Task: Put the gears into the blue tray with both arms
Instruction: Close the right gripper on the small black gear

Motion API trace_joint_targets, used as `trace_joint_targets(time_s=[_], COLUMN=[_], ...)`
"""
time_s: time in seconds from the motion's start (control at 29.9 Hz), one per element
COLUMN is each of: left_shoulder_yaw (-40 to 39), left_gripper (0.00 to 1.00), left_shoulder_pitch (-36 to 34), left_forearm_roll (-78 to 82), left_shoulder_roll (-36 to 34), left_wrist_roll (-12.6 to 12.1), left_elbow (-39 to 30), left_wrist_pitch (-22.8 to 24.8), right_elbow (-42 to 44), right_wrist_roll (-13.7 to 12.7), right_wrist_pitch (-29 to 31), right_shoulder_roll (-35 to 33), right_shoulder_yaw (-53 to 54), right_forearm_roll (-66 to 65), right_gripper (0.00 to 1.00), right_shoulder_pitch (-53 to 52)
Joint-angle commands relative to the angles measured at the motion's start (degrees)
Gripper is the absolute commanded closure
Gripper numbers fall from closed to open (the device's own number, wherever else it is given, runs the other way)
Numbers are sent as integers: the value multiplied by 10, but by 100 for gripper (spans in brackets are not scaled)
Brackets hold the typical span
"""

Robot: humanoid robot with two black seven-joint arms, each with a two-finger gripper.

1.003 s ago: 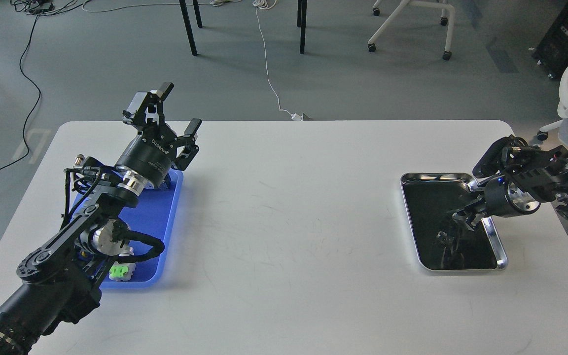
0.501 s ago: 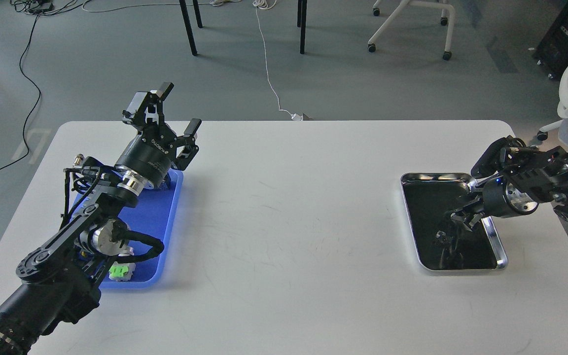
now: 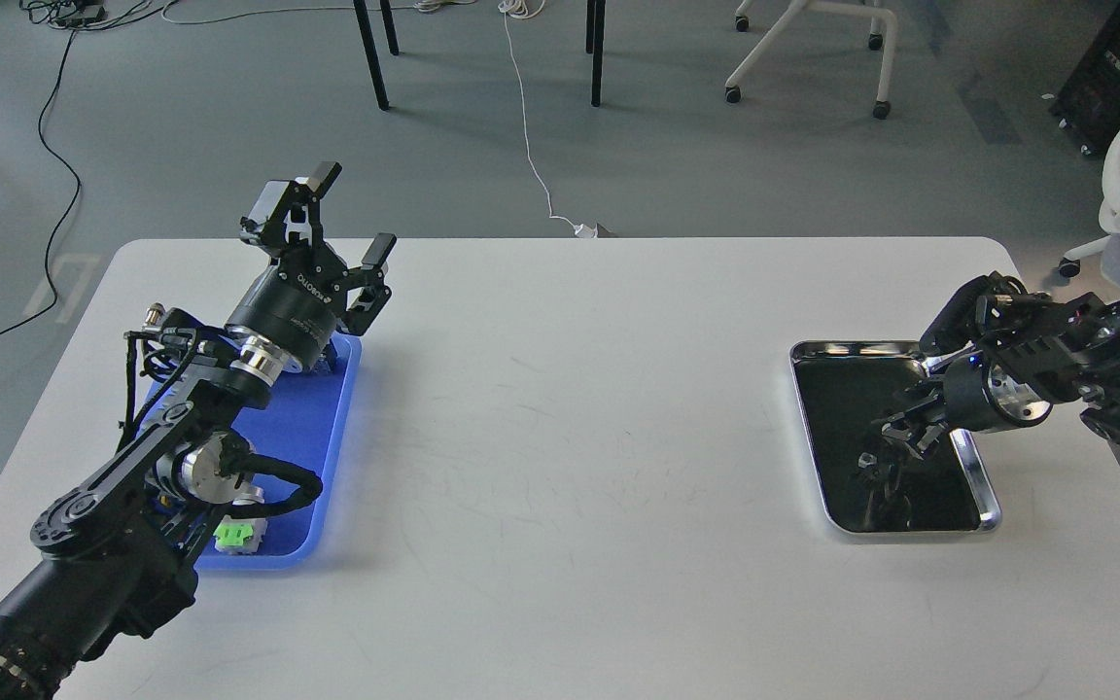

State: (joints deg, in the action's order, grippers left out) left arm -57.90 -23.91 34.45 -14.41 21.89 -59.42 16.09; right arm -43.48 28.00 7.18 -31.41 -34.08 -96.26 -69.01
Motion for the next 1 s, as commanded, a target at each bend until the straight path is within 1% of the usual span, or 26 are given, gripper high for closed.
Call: trace_joint_targets(time_s=[0.0, 0.07, 0.1, 0.2, 0.23, 0.53, 0.8, 0.97], left_shoulder_yaw=[0, 0, 0, 0, 0, 0, 1, 1], left_gripper=[2, 2, 2, 2, 2, 2, 2, 2], left_shoulder_pitch=[0, 0, 0, -1, -1, -1, -1, -1], left_forearm_roll=[0, 0, 0, 0, 0, 0, 0, 0], left_shoulder_roll=[0, -1, -1, -1, -1, -1, -8, -9], left_wrist_roll=[0, 0, -1, -1, -1, -2, -2, -3], left_elbow=[0, 0, 0, -1, -1, -8, -12, -14], left_wrist_pitch=[-1, 0, 0, -1, 0, -1, -1, -1], right_elbow=[2, 2, 2, 2, 2, 2, 1, -8], right_wrist_roll=[0, 0, 0, 0, 0, 0, 0, 0], right_wrist_pitch=[0, 1, 2, 3, 3, 5, 5, 5], right_shoulder_roll=[0, 1, 1, 1, 1, 0, -1, -4], right_shoulder_yaw=[0, 0, 0, 0, 0, 0, 3, 7], right_forearm_roll=[0, 0, -1, -1, -1, 0, 0, 18], right_gripper=[52, 55, 59, 77, 80, 86, 86, 86], right_shoulder_pitch=[3, 6, 6, 7, 7, 7, 6, -16])
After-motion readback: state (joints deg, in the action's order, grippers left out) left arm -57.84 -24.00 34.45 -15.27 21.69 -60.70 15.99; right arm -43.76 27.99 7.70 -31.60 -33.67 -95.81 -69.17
